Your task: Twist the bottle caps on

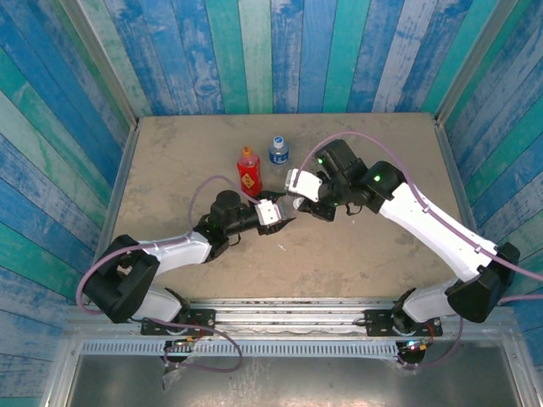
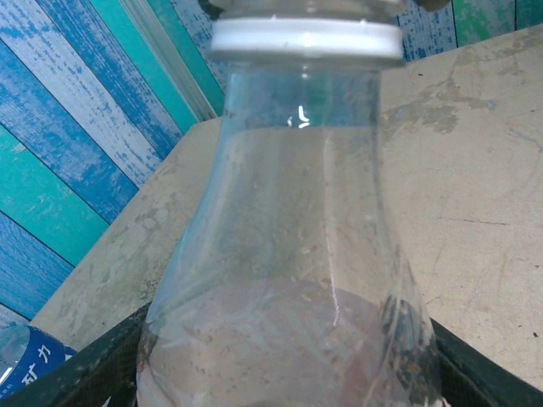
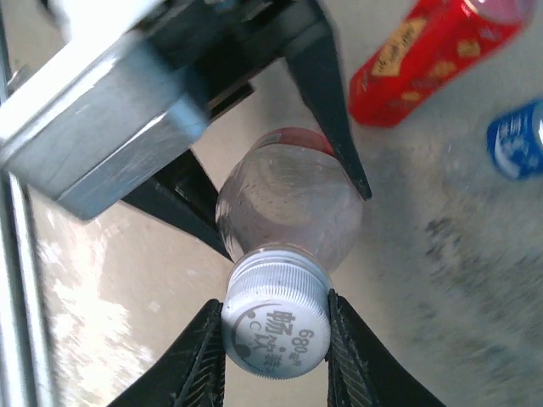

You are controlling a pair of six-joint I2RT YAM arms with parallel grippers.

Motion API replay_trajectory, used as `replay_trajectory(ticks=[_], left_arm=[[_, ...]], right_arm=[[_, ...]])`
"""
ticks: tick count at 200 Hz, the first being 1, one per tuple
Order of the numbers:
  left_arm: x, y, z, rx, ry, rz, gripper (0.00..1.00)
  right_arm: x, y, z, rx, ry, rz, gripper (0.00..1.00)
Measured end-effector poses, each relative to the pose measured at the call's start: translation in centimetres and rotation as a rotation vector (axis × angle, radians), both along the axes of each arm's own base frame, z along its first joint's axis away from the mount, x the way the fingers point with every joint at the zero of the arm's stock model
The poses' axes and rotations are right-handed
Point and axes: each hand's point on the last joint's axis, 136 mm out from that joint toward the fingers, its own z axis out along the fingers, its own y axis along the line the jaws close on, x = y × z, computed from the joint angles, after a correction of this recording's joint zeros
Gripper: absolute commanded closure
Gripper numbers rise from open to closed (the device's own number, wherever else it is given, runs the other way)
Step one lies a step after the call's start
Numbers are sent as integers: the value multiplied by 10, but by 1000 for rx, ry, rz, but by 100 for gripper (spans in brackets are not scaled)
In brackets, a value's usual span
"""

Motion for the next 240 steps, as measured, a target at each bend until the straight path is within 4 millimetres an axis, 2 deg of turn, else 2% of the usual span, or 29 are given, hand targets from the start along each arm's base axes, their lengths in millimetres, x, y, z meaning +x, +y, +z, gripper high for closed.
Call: replay_trajectory(ticks=[38, 53, 72, 106, 160, 187, 202, 219, 240], left_arm=[[-1, 0, -3, 8, 15, -3, 31], [-2, 0, -5, 11, 21, -8, 31], [-4, -1, -3, 5, 18, -18, 32], [-4, -2, -1, -2, 10, -25, 32], [-5, -2, 0, -3, 9, -28, 32], [-5, -2, -1, -3, 10, -28, 32], [-5, -2, -1, -3, 10, -28, 32], [-5, -2, -1, -2, 11, -28, 32], [-6, -2, -3, 3, 15, -30, 32]], right_arm=[[-2, -3, -7, 271, 292, -493, 85], [-3, -5, -8, 342, 373, -611, 75], [-5, -6, -7, 371, 393, -635, 59], [-14, -3, 0, 319, 288, -429, 46], [-35, -16, 26, 132, -113, 89, 43], [-30, -15, 34, 35, -235, 249, 47], [-22, -11, 28, -20, -260, 299, 50], [-14, -8, 14, -78, -248, 339, 53], [-9, -8, -3, -129, -223, 369, 63]])
